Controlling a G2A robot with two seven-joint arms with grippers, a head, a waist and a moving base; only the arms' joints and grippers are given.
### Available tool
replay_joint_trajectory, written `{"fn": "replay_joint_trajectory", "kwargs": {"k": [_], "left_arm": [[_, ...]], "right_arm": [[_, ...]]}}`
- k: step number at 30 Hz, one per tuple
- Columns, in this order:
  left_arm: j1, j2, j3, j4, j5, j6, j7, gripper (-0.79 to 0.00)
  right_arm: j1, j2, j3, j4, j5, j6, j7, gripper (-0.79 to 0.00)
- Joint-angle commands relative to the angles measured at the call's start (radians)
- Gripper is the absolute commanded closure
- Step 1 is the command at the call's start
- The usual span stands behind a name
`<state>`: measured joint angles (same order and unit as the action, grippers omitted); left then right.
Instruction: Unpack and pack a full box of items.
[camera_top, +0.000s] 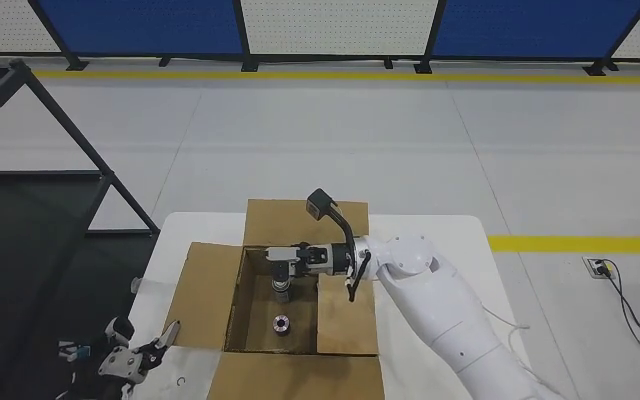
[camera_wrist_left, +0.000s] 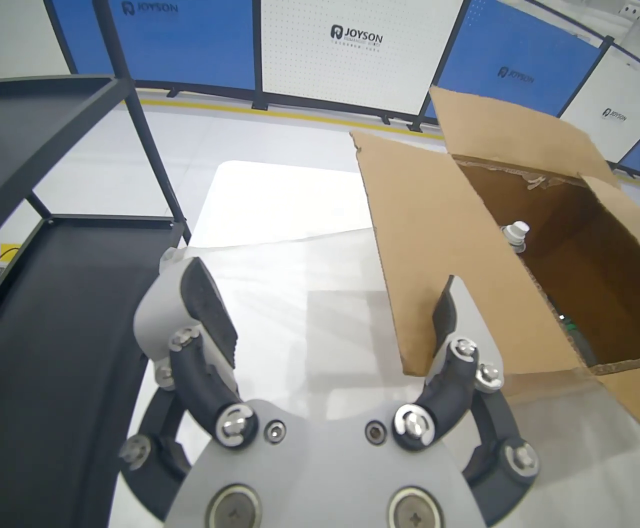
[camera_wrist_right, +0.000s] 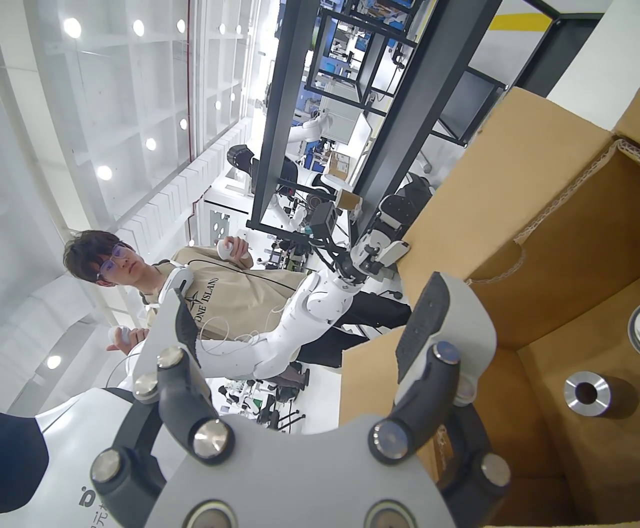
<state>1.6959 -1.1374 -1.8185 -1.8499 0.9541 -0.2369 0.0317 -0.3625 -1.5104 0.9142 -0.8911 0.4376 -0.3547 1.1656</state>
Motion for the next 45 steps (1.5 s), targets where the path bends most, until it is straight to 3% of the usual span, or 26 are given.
{"fn": "replay_joint_trajectory", "kwargs": {"k": [1, 19, 27, 31, 35, 43, 45], "left_arm": [[0.011, 0.001, -0.021, -0.023, -0.02, -0.019, -0.005, -0.785], [0.038, 0.007, -0.19, -0.205, -0.279, -0.177, -0.104, -0.785], [0.0, 0.017, -0.191, -0.311, -0.36, -0.256, -0.211, -0.785], [-0.055, 0.029, -0.14, -0.361, -0.477, -0.3, -0.353, -0.785], [-0.154, 0.043, -0.047, -0.385, -0.559, -0.276, -0.53, -0.785], [-0.389, 0.051, 0.266, -0.317, -0.576, -0.096, -0.778, -0.785], [-0.42, 0.05, 0.322, -0.299, -0.546, -0.058, -0.814, -0.785]], "right_arm": [[-0.006, 0.003, 0.006, -0.009, -0.005, 0.002, 0.001, -0.785], [-0.082, 0.048, 0.108, -0.082, -0.035, -0.009, 0.026, -0.785], [-0.157, 0.085, 0.187, -0.168, -0.073, -0.006, 0.024, -0.785], [-0.225, 0.113, 0.258, -0.255, -0.102, -0.015, 0.033, -0.785], [-0.321, 0.145, 0.346, -0.375, -0.145, -0.011, 0.028, -0.785], [-0.554, 0.197, 0.516, -0.621, -0.214, 0.039, -0.011, -0.785], [-0.604, 0.206, 0.548, -0.666, -0.228, 0.06, -0.024, -0.785]]}}
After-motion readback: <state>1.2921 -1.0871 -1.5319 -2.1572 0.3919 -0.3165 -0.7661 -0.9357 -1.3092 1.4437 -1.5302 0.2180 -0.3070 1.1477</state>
